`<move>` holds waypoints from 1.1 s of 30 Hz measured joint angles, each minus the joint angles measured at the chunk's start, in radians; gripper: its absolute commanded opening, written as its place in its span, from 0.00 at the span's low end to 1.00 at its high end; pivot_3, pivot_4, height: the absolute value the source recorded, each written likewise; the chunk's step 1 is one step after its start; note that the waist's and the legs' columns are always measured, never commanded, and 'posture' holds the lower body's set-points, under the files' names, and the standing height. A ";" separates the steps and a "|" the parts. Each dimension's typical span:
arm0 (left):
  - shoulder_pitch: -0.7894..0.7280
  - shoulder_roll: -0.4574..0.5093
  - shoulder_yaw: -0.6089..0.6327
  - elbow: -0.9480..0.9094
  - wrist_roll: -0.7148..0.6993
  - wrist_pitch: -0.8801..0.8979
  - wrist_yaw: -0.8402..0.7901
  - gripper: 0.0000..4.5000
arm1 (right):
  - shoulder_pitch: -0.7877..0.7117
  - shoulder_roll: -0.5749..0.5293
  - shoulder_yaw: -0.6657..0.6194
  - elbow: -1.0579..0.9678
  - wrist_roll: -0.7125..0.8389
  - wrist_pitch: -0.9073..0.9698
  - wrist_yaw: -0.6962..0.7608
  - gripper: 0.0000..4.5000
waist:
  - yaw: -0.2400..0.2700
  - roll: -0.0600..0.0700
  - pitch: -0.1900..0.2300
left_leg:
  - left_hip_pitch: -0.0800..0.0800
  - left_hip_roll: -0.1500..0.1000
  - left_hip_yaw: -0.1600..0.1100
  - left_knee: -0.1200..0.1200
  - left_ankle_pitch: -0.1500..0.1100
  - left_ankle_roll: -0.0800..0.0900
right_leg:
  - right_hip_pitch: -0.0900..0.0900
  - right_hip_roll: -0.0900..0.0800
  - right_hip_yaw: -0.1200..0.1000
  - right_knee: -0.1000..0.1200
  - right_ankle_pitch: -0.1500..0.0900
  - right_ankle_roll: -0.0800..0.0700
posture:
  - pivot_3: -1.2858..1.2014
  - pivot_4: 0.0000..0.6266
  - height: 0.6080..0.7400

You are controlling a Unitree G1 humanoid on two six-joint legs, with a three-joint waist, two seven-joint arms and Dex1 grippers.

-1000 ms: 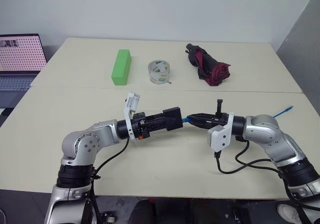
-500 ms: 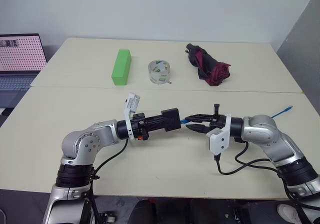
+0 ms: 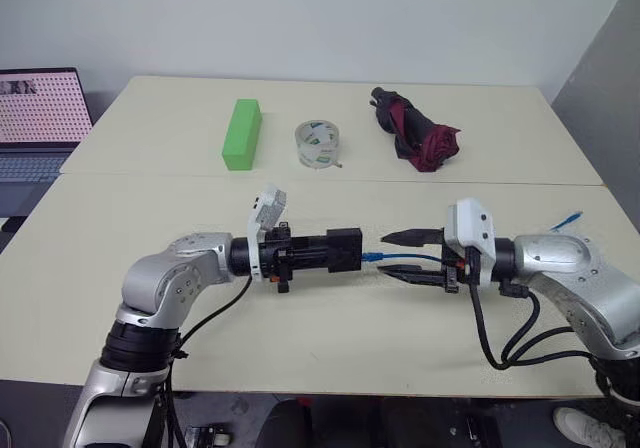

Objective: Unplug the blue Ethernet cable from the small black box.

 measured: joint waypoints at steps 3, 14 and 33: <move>0.000 0.007 -0.006 -0.006 0.009 -0.017 -0.017 0.17 | -0.022 0.014 0.000 0.006 0.044 0.095 -0.005 0.49 | 0.000 0.000 0.000 | 0.000 0.000 0.000 0.000 0.000 0.000 | 0.000 0.000 0.000 0.000 0.000 0.000 | 0.52 0.24 1.00; 0.000 0.015 -0.020 -0.033 0.023 -0.035 -0.022 0.17 | -0.067 0.063 -0.002 0.067 0.088 0.230 0.021 0.49 | 0.000 0.000 0.000 | 0.000 0.000 0.000 0.000 0.000 0.000 | 0.000 0.000 0.000 0.000 0.000 0.000 | 0.52 0.24 1.00; 0.004 0.015 -0.020 -0.039 0.036 -0.036 -0.022 0.17 | -0.093 0.075 0.008 0.095 0.040 0.234 0.078 0.01 | 0.000 0.000 0.000 | 0.000 0.000 0.000 0.000 0.000 0.000 | -0.001 0.000 0.000 -0.001 0.000 0.000 | 0.52 0.24 1.00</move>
